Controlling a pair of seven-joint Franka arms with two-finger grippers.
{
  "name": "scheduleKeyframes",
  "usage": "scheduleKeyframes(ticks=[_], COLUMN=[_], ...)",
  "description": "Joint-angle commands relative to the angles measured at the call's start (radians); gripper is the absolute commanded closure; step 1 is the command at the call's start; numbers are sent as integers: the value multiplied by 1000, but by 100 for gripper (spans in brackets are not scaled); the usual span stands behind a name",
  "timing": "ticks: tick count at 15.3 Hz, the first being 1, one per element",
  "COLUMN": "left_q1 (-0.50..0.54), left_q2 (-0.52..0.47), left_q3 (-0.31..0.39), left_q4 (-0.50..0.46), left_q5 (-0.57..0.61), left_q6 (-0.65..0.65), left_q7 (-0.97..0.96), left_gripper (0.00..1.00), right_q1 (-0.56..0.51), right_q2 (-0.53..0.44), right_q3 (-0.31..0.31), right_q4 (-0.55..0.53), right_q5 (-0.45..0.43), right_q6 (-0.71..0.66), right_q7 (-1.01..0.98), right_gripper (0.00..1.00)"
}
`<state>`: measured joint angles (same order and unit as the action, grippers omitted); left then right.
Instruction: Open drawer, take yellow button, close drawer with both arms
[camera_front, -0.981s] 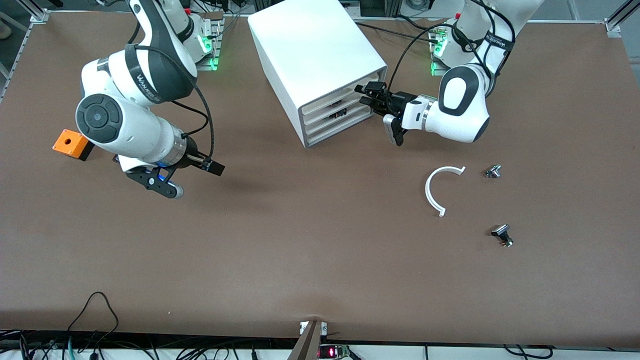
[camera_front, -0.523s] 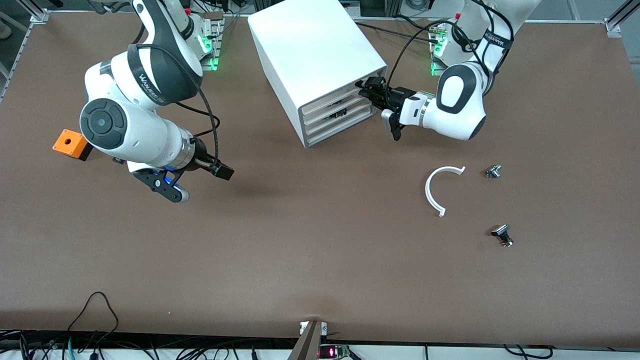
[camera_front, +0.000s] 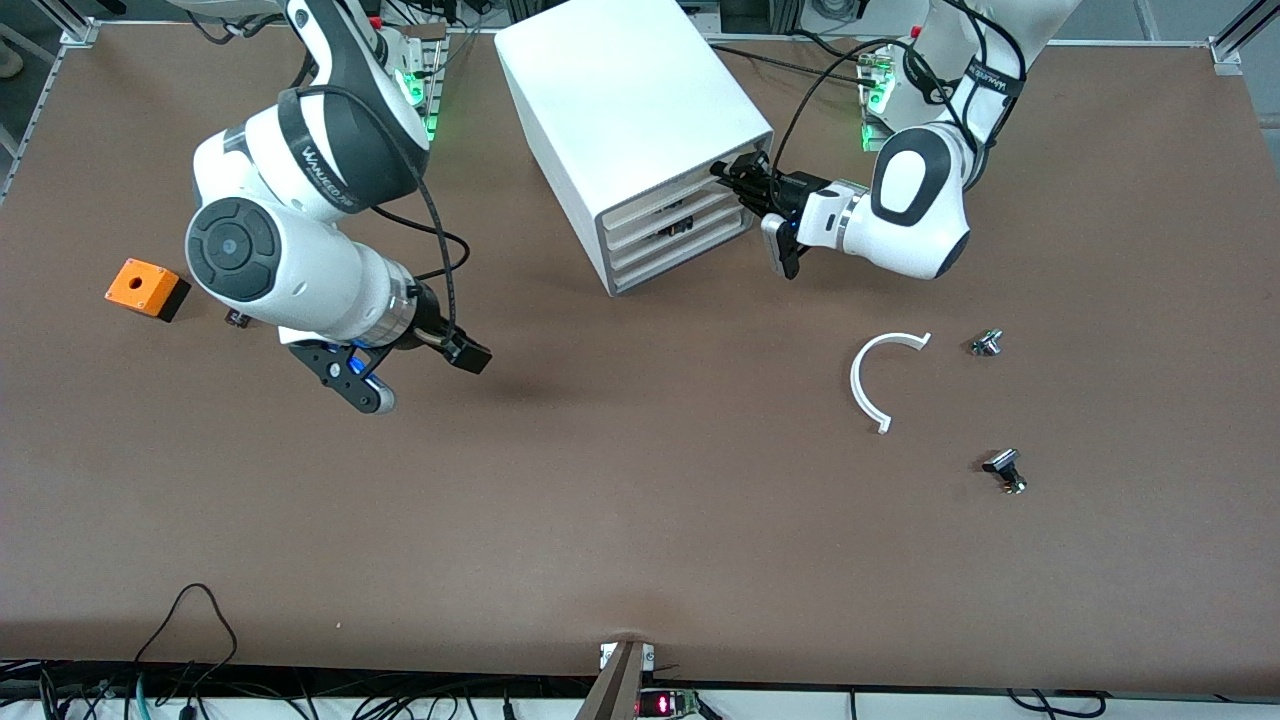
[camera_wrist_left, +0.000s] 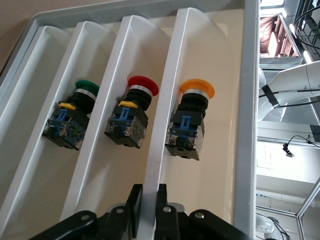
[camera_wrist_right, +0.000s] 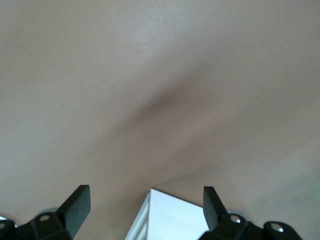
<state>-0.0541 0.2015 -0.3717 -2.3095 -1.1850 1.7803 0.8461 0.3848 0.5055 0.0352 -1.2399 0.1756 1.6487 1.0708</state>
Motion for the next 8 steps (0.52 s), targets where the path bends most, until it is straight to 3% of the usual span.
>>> scheduleKeyframes(ticks=[1, 5, 8], left_q1=[17, 56, 103], left_q2=[-24, 24, 127], left_q3=[-3, 5, 7], left_q4=[-1, 37, 142], left_q5=[-15, 28, 140], left_q6=[-7, -7, -4], left_q7=[-16, -16, -21], left_gripper=[100, 100, 100], right_q1=[31, 61, 72], right_q2=[59, 88, 106], right_q3=[-3, -3, 6], right_q4=[102, 151, 183], right_q5=[15, 16, 16], right_q6=[-29, -20, -10], right_q7=[81, 164, 225], right_gripper=[0, 0, 0])
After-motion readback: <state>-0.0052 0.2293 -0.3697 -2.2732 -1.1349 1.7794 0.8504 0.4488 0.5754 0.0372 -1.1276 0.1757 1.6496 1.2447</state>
